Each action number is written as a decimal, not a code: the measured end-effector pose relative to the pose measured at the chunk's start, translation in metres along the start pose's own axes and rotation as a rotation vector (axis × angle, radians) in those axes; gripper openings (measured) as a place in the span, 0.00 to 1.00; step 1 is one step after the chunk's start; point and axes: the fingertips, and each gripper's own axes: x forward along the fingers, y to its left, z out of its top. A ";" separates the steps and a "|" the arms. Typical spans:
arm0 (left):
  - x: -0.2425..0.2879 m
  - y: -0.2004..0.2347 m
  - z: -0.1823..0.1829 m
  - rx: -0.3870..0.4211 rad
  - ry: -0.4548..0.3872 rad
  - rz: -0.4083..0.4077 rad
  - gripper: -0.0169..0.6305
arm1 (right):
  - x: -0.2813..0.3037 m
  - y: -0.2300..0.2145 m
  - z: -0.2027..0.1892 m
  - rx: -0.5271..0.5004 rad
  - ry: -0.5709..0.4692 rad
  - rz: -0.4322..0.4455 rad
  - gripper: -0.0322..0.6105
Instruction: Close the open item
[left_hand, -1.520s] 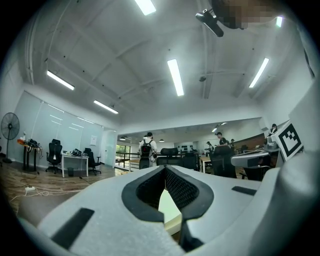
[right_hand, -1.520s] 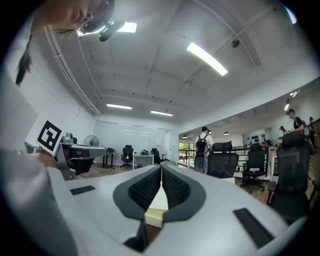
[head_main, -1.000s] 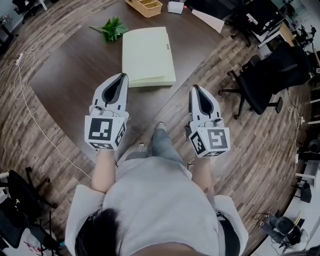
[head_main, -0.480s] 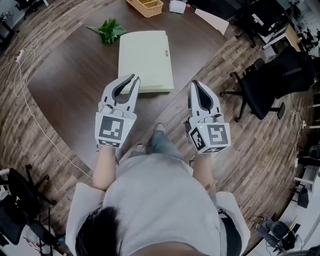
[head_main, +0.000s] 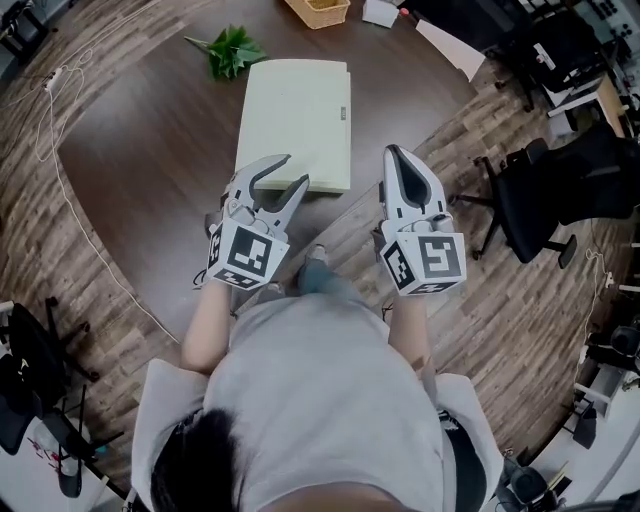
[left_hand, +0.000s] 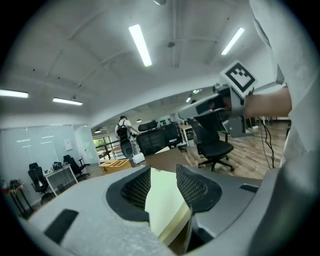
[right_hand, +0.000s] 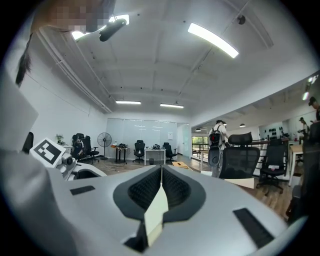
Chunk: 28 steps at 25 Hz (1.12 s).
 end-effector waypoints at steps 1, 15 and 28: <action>0.005 -0.005 -0.007 0.024 0.029 -0.008 0.24 | 0.005 -0.001 -0.002 0.002 0.002 0.014 0.07; 0.070 -0.039 -0.080 0.224 0.287 -0.015 0.31 | 0.050 -0.022 -0.023 0.016 0.046 0.107 0.07; 0.092 -0.059 -0.097 0.436 0.352 -0.031 0.32 | 0.064 -0.040 -0.030 0.022 0.064 0.136 0.07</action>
